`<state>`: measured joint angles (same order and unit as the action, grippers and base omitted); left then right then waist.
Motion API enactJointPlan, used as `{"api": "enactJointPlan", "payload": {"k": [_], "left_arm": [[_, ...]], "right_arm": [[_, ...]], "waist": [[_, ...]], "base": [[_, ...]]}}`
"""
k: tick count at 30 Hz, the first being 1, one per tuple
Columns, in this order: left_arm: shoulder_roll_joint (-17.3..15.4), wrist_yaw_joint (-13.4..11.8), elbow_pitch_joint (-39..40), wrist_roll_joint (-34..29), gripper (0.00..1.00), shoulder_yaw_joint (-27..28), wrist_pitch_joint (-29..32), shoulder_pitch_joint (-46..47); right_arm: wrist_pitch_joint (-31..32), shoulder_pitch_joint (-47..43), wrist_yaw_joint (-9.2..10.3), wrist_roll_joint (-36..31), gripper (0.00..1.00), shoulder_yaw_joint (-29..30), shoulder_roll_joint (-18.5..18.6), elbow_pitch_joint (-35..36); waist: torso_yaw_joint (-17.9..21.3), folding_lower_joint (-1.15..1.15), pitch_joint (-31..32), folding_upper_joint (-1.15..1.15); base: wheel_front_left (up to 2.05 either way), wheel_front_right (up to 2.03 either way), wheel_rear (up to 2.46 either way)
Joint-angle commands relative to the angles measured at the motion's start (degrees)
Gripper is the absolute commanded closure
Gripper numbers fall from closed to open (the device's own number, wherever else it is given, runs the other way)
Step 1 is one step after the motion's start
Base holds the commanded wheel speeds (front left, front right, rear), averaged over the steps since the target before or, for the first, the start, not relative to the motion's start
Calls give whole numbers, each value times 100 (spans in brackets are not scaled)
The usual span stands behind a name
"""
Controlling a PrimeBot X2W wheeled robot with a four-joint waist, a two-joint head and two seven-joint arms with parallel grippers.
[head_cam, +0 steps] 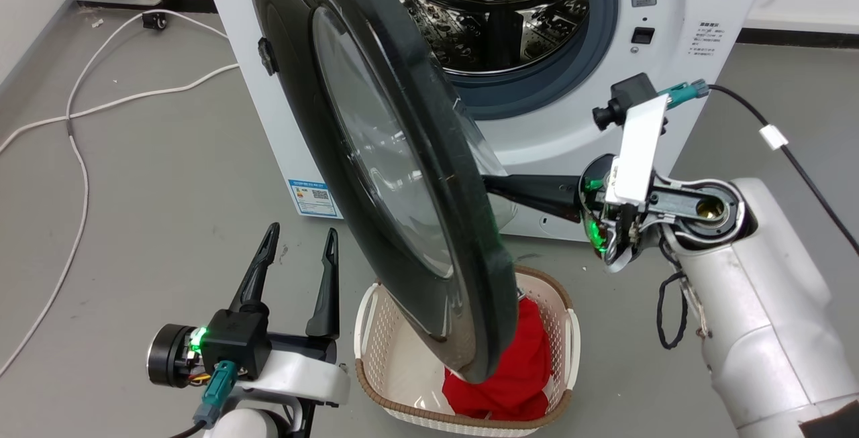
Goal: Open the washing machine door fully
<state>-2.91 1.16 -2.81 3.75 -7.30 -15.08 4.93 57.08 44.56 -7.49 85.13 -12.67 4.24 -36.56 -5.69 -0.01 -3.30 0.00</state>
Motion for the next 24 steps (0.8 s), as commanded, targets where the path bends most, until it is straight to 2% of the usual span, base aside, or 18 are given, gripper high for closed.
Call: {"api": "enactJointPlan", "payload": {"k": [1, 16, 19, 24], "left_arm": [[4, 14, 5, 19, 0, -2, -13, -29], [4, -8, -26, 78, 0, -63, -13, -136], [4, -20, -33, 97, 0, -65, -13, -179], [4, -34, -55, 105, 0, -45, -13, -216]], "right_arm": [[26, -152, 0, 67, 100, -53, -61, 95], [-280, -716, 0, 335, 100, -537, -153, 747], [-834, -846, 0, 242, 100, -429, -140, 868], [-2131, -1092, 0, -157, 100, -154, -141, 999]], "waist": [[-17, 1, 10, 0], [11, 1, 92, 0], [61, 1, 121, 0], [157, 1, 158, 0]], "base": [[0, 0, 0], [0, 0, 0], [0, 0, 0], [0, 0, 0]]}}
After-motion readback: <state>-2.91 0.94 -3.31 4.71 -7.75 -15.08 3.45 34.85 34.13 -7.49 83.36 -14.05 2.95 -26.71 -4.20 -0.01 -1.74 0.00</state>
